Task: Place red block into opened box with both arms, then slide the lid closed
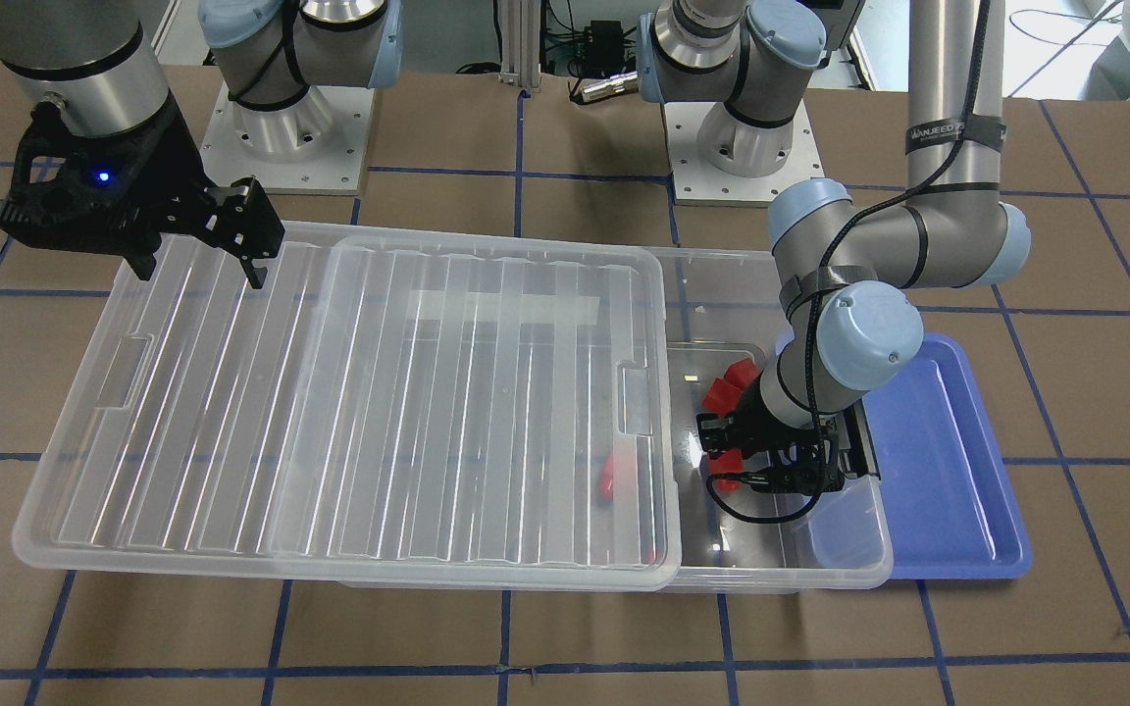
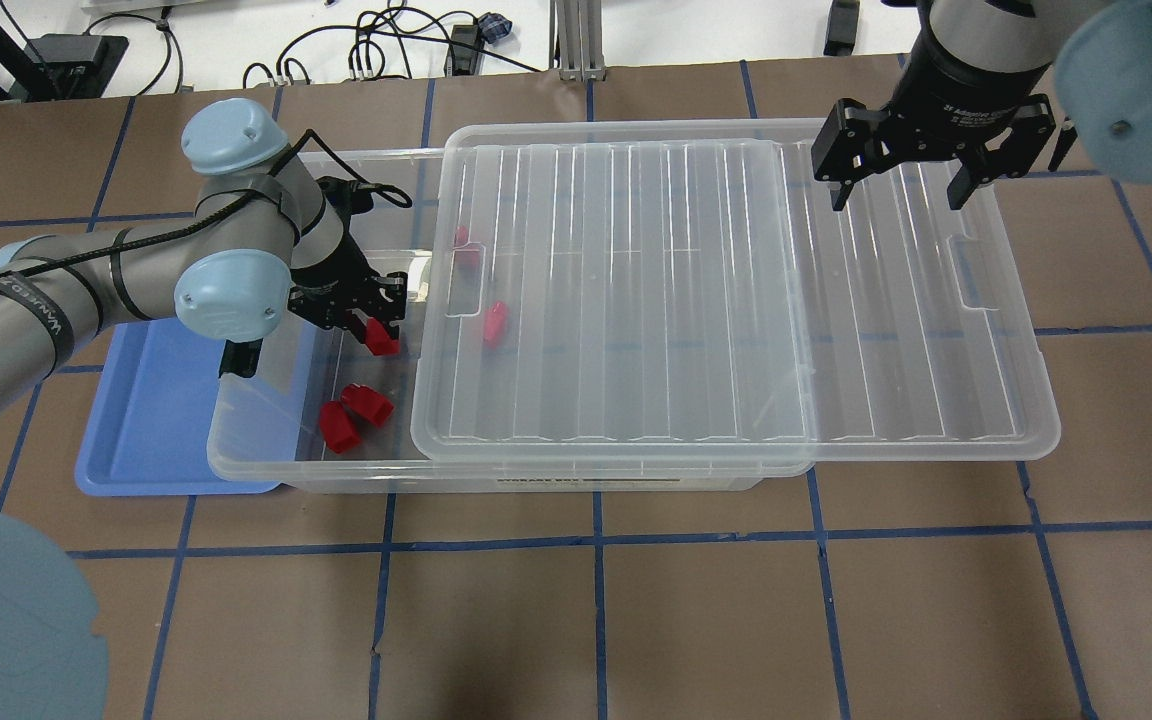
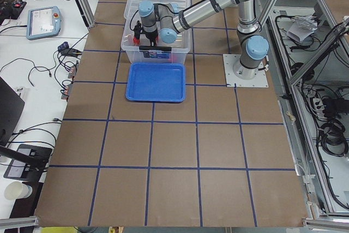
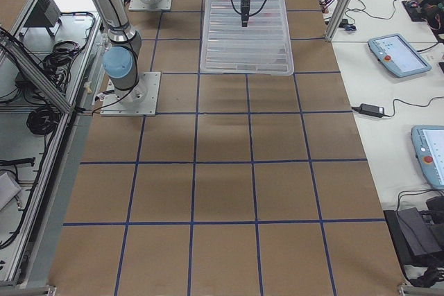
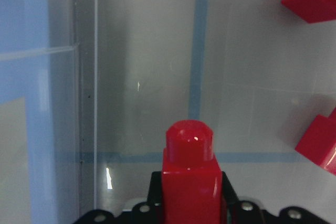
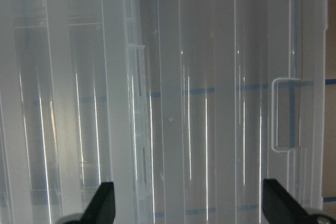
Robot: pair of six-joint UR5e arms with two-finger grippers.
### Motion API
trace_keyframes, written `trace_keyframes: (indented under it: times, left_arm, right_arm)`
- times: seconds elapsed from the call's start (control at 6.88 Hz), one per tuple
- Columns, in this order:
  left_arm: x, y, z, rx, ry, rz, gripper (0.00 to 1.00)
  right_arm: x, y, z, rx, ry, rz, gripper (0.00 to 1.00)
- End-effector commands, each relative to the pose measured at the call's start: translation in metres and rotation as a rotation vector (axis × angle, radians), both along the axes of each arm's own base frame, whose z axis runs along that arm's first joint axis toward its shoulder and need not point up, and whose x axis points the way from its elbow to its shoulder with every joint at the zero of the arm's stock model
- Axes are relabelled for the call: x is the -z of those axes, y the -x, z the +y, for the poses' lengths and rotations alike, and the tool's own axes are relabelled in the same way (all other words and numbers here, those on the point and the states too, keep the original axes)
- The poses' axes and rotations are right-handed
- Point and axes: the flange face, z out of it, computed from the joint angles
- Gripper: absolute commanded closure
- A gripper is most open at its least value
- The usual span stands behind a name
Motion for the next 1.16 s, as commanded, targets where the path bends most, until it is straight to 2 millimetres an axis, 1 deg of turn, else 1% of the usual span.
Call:
trace_keyframes:
  times: [0.0,0.15,0.29,0.44,0.58,0.73,0.87,1.02]
  left_arm:
    - [-0.025,0.0,-0.006,-0.006,0.056,-0.019,0.05]
    - [-0.053,0.002,-0.012,-0.004,0.087,-0.021,0.0]
    - [-0.081,0.003,-0.012,-0.005,0.044,-0.02,0.0]
    - [-0.117,0.004,-0.013,-0.003,0.027,-0.019,0.0]
    - [-0.145,0.005,-0.007,-0.001,-0.002,-0.019,0.0]
    - [-0.168,0.006,-0.002,0.0,0.004,-0.018,0.0]
    - [-0.199,0.006,0.007,-0.001,-0.001,-0.021,0.0]
    - [-0.231,0.005,0.017,0.008,0.02,-0.066,0.0]
  right_arm:
    - [-0.003,0.0,0.003,-0.003,0.004,0.002,0.0]
    - [-0.004,0.0,0.004,-0.003,0.005,0.002,0.0]
    - [-0.004,0.0,0.004,-0.003,0.005,0.002,0.0]
    - [-0.003,0.0,0.003,-0.003,0.002,0.003,0.0]
    - [-0.003,0.0,0.003,-0.003,0.002,0.003,0.0]
    - [-0.002,0.0,0.003,-0.003,0.0,0.003,0.0]
    - [-0.003,0.001,0.003,-0.001,0.003,0.003,0.0]
    - [-0.003,0.001,0.003,0.001,0.002,0.005,0.0]
